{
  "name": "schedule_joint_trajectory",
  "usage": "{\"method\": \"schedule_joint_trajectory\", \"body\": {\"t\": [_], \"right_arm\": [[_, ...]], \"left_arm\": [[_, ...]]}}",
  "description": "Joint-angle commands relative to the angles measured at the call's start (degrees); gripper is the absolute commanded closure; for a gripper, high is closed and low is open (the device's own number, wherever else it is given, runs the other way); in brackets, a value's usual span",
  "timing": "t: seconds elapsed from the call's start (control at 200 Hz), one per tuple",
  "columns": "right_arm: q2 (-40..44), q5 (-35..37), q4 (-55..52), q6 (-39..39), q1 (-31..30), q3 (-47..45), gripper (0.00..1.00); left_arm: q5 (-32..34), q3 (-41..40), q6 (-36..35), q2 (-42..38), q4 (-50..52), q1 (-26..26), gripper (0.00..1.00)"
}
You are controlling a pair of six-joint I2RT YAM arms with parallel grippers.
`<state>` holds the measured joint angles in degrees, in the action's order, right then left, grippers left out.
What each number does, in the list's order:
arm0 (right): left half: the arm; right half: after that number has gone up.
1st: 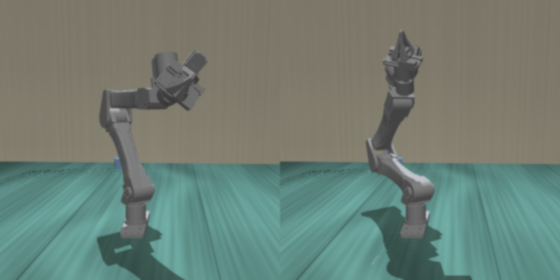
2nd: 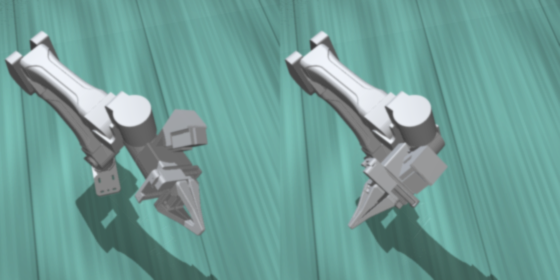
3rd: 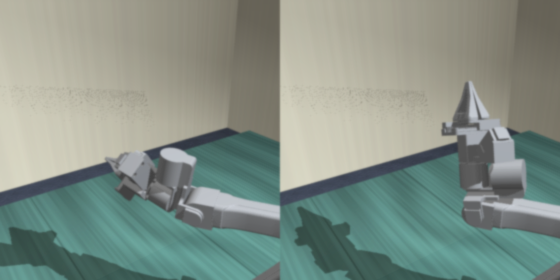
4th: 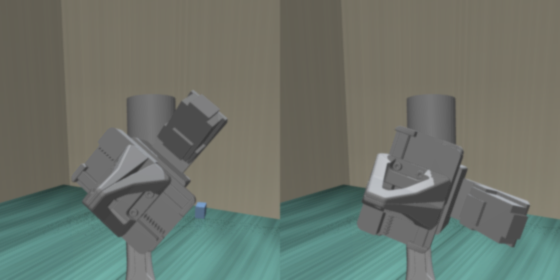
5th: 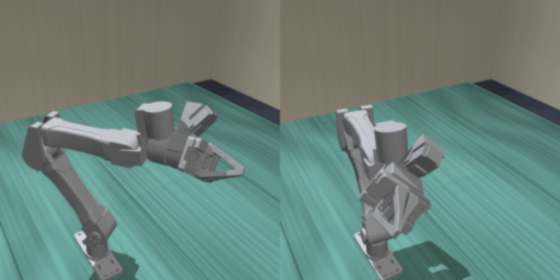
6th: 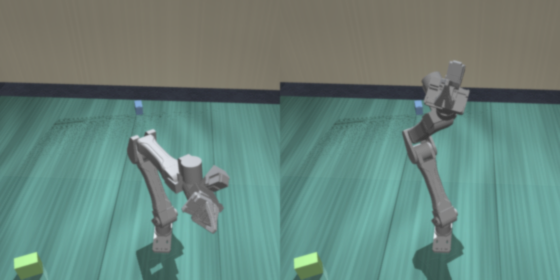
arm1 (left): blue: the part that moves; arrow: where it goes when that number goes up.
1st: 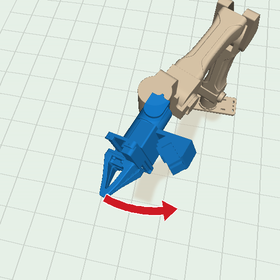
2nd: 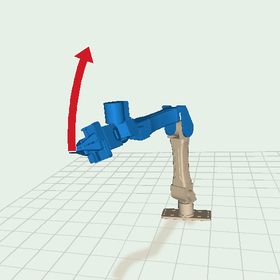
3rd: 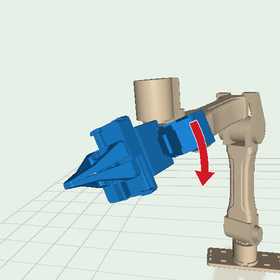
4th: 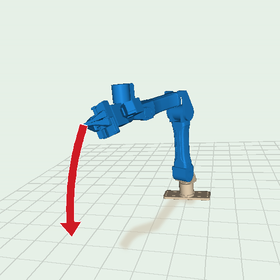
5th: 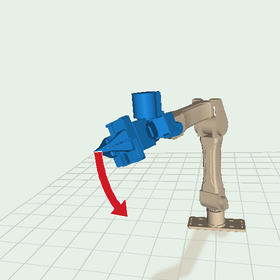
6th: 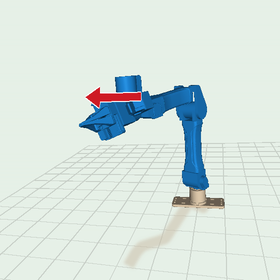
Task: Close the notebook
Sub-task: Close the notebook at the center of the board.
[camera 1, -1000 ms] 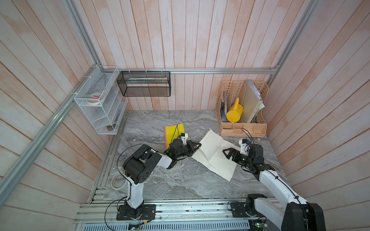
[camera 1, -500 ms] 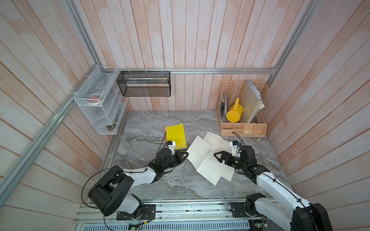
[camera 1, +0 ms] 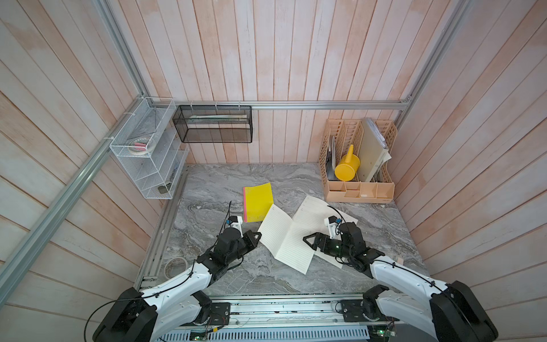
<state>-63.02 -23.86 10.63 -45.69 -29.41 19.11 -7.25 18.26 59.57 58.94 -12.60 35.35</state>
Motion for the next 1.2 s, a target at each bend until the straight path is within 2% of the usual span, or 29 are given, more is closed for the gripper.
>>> {"method": "schedule_joint_trajectory", "body": {"t": [0.0, 0.155, 0.355, 0.47, 0.58, 0.745, 0.93, 1.195], "right_arm": [[-2.76, 1.72, 4.6, -1.71, -2.65, 2.73, 0.02], [-7.61, 3.19, 4.77, -1.33, -5.12, 4.6, 0.02], [-11.21, 3.56, 7.98, -2.22, -5.5, 1.94, 0.02], [-11.95, 3.38, 9.31, -2.38, -5.47, 1.26, 0.02], [-11.69, 3.47, 9.43, -2.29, -5.48, 1.36, 0.02], [-11.95, 3.28, 9.06, -1.94, -5.44, 1.65, 0.02], [-12.08, 3.19, 9.56, -2.19, -5.48, 1.31, 0.02], [-12.95, 3.03, 9.3, -1.72, -5.47, 1.89, 0.02]], "left_arm": [[0.18, -1.13, -0.16, -0.58, 2.4, -0.13, 1.0], [0.0, -0.39, -0.49, -2.49, 4.8, -0.16, 1.0], [0.7, 1.6, -2.79, -5.76, 9.59, -0.22, 1.0], [-2.65, 0.6, -4.14, -4.58, 5.27, -0.38, 1.0], [-9.75, -1.3, -4.62, -1.12, -5.23, -0.55, 1.0], [-18.49, -1.71, -2.66, 7.74, -18.07, -0.5, 0.71], [-22.84, -2.35, 0.52, 14.02, -30.65, 0.36, 0.6], [-25.24, 0.53, 0.54, 14.63, -31.32, 1.31, 0.52]]}}
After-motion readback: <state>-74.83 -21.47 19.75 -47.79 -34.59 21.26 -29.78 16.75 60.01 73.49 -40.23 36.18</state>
